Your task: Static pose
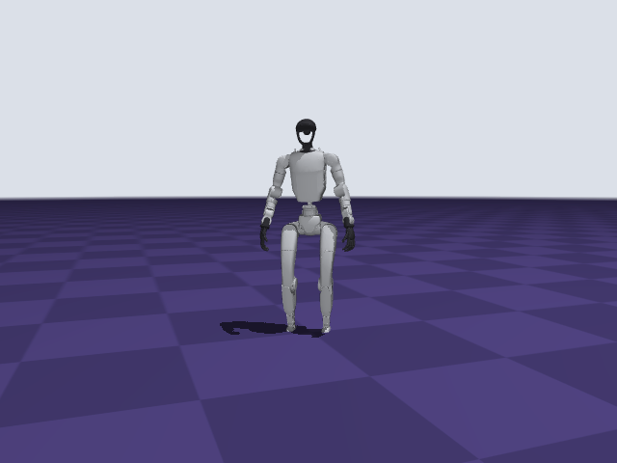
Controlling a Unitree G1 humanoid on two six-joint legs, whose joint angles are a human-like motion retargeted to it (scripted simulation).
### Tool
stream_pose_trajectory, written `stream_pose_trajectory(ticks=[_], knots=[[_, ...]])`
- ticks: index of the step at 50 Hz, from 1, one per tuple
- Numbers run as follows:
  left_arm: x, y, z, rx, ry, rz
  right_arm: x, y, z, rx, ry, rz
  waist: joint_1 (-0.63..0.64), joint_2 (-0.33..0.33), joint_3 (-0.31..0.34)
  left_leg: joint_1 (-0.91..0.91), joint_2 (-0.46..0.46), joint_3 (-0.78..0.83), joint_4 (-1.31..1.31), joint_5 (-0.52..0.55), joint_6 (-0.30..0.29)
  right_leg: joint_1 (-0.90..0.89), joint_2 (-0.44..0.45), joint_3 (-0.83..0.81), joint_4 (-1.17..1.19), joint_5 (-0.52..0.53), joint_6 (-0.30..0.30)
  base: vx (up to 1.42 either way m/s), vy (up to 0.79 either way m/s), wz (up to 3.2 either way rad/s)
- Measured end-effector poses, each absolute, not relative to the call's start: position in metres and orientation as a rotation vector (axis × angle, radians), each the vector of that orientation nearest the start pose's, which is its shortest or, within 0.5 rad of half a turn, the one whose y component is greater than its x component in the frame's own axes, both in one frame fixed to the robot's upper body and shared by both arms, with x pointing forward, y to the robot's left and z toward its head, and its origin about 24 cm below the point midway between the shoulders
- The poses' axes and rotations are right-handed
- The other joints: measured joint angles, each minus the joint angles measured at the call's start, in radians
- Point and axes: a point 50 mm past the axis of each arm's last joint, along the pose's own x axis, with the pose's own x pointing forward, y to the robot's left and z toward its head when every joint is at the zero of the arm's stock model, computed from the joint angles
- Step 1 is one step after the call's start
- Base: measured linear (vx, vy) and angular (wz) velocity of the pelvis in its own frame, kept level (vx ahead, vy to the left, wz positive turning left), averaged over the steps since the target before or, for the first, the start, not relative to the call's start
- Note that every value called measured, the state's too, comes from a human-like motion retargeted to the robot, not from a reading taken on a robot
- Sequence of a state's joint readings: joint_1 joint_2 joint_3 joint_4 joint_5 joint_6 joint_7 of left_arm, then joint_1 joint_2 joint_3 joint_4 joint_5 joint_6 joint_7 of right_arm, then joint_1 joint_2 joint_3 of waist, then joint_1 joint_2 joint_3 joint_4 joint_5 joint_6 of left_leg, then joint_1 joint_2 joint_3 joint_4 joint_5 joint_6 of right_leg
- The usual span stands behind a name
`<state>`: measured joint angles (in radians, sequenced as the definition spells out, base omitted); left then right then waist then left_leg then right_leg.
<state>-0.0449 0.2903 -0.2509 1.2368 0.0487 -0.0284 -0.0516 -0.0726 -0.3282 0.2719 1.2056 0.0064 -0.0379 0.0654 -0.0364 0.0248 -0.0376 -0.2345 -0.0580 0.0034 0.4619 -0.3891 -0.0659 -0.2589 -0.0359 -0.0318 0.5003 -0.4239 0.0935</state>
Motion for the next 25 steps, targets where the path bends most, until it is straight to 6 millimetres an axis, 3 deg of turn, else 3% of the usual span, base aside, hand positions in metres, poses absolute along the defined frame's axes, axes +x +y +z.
stream_pose_trajectory(ticks=[25], knots=[[0.1105,0.2396,-0.1548,0.431,1.185,-0.119,0.1253,-0.2509,-0.1463,-0.426,1.130,0.096,0.007,0.004,-0.014,-0.049,0.004,-0.001,0.044,-0.013,-0.003,-0.035,0.005,0.001,0.015,-0.001,0.000,0.00,0.00,0.00]])
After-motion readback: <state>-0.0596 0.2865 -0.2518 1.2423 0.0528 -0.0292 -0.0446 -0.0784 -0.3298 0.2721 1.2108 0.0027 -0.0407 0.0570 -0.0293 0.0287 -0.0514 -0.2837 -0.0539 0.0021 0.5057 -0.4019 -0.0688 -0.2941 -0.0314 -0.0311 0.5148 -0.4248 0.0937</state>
